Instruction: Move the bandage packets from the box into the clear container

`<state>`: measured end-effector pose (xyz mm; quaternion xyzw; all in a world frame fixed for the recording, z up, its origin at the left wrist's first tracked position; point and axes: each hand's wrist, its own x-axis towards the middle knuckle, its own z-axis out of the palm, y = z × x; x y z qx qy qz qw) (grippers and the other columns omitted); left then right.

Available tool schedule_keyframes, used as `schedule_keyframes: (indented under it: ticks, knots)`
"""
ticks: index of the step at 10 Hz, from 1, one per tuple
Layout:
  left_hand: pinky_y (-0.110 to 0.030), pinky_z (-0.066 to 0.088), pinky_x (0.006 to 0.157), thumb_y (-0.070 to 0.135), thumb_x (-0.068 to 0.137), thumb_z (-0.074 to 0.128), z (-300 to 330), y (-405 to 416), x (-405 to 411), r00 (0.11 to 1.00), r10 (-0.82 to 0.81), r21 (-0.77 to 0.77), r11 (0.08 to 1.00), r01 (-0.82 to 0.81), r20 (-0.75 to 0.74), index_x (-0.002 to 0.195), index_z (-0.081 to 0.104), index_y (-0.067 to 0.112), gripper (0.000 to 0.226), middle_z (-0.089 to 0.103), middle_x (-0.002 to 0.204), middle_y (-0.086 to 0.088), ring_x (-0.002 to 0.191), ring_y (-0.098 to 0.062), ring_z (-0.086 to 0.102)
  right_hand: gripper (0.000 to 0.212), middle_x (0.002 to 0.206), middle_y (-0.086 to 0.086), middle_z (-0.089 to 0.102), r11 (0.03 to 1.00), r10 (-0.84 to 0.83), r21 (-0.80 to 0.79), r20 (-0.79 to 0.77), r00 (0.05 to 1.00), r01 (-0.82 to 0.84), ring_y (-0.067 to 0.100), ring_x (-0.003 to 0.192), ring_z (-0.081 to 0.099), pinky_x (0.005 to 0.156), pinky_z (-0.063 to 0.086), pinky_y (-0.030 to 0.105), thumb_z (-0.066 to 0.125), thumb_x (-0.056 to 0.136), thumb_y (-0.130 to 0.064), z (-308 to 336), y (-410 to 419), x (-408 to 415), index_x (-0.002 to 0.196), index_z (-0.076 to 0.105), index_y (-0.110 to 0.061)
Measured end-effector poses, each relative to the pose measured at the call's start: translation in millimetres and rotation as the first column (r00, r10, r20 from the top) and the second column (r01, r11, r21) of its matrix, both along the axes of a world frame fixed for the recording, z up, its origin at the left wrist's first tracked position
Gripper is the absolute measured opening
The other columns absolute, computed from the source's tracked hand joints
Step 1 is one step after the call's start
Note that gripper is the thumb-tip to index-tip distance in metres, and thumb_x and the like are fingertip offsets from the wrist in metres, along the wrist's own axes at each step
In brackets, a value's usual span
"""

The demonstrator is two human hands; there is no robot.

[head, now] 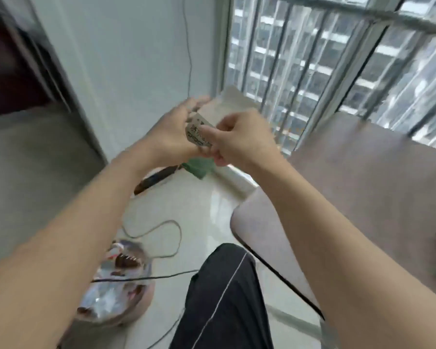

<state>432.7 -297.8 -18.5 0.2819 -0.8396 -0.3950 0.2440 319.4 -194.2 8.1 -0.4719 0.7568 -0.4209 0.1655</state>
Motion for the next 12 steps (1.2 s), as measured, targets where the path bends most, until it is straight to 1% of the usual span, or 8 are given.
schedule_keyframes:
  ticks: [1, 3, 5, 6, 8, 9, 11, 12]
  knots:
    - [-0.031, 0.045, 0.107, 0.041, 0.057, 0.088, -37, -33, 93, 0.969, 0.185, -0.034, 0.983, -0.182, 0.164, 0.151, 0.038, 0.03, 0.107, 0.052, 0.144, 0.004, 0.126, -0.018, 0.057, 0.053, 0.057, 0.014, 0.069, 0.995, 0.084, 0.047, 0.086, 0.993, -0.088, 0.03, 0.06, 0.07, 0.062, 0.059, 0.045, 0.072, 0.077, -0.049, -39, -52, 86, 0.062, 0.067, 0.001]
    - [-0.037, 0.044, 0.106, 0.01, 0.064, 0.09, -192, -34, 204, 0.833, 0.396, -0.007, 0.904, -0.427, 0.387, 0.154, 0.033, 0.026, 0.108, 0.048, 0.148, -0.005, 0.131, -0.029, 0.052, 0.049, 0.073, 0.014, 0.074, 0.875, -0.016, 0.432, 0.471, 0.882, -0.216, 0.027, 0.063, 0.073, 0.065, 0.063, 0.045, 0.078, 0.066, -0.055, -196, -84, 196, 0.067, 0.068, -0.007]
    - [-0.039, 0.03, 0.116, -0.013, 0.072, 0.065, -294, 0, 240, 0.759, 0.343, -0.077, 0.928, -0.364, 0.553, 0.157, 0.02, 0.032, 0.106, 0.046, 0.153, -0.002, 0.138, -0.031, 0.04, 0.01, 0.071, 0.015, 0.06, 0.718, -0.263, 0.542, 0.792, 0.55, -0.437, 0.016, 0.048, 0.054, 0.051, 0.047, 0.027, 0.068, 0.086, -0.009, -323, -68, 238, 0.087, 0.063, -0.001]
    - [-0.035, 0.019, 0.122, -0.019, 0.068, 0.066, -325, 13, 259, 0.787, 0.332, -0.031, 0.928, -0.371, 0.521, 0.156, 0.029, 0.025, 0.105, 0.044, 0.153, -0.003, 0.143, -0.026, 0.035, 0.004, 0.084, 0.016, 0.066, 0.688, -0.344, 0.537, 0.834, 0.432, -0.489, 0.016, 0.059, 0.063, 0.058, 0.053, 0.022, 0.065, 0.092, -0.001, -345, -58, 249, 0.094, 0.064, 0.002]
    - [-0.045, 0.038, 0.115, -0.022, 0.065, 0.062, -366, 20, 272, 0.799, 0.358, -0.006, 0.914, -0.406, 0.482, 0.14, 0.047, 0.016, 0.086, 0.041, 0.148, -0.002, 0.142, -0.022, 0.035, 0.018, 0.092, 0.011, 0.061, 0.733, -0.433, 0.545, 0.836, 0.338, -0.407, 0.02, 0.072, 0.065, 0.061, 0.057, 0.026, 0.055, 0.095, 0.007, -361, -40, 260, 0.108, 0.055, -0.005]
    - [-0.047, 0.034, 0.119, -0.025, 0.065, 0.061, -373, 19, 265, 0.788, 0.358, -0.038, 0.919, -0.393, 0.501, 0.145, 0.042, 0.019, 0.093, 0.036, 0.154, 0.002, 0.15, -0.02, 0.026, 0.016, 0.082, 0.01, 0.059, 0.72, -0.491, 0.588, 0.807, 0.328, -0.369, 0.014, 0.06, 0.062, 0.057, 0.056, 0.025, 0.053, 0.096, 0.007, -360, -41, 252, 0.105, 0.05, -0.006]
    - [-0.041, 0.022, 0.125, -0.019, 0.074, 0.067, -366, 22, 250, 0.738, 0.404, -0.075, 0.897, -0.436, 0.541, 0.156, 0.026, 0.019, 0.099, 0.026, 0.163, 0.0, 0.154, -0.02, 0.017, 0.023, 0.126, 0.029, 0.058, 0.741, -0.543, 0.613, 0.787, 0.294, -0.272, 0.036, 0.11, 0.067, 0.089, 0.059, 0.036, 0.054, 0.096, 0.003, -337, -44, 229, 0.118, 0.055, 0.009]
    - [-0.038, 0.025, 0.123, -0.013, 0.073, 0.071, -363, 25, 245, 0.722, 0.376, -0.068, 0.906, -0.418, 0.58, 0.156, 0.026, 0.02, 0.1, 0.028, 0.161, -0.001, 0.152, -0.022, 0.023, 0.015, 0.106, 0.024, 0.061, 0.792, -0.517, 0.56, 0.827, 0.22, -0.243, 0.032, 0.094, 0.067, 0.097, 0.055, 0.04, 0.053, 0.097, 0.003, -313, -39, 219, 0.109, 0.059, 0.009]
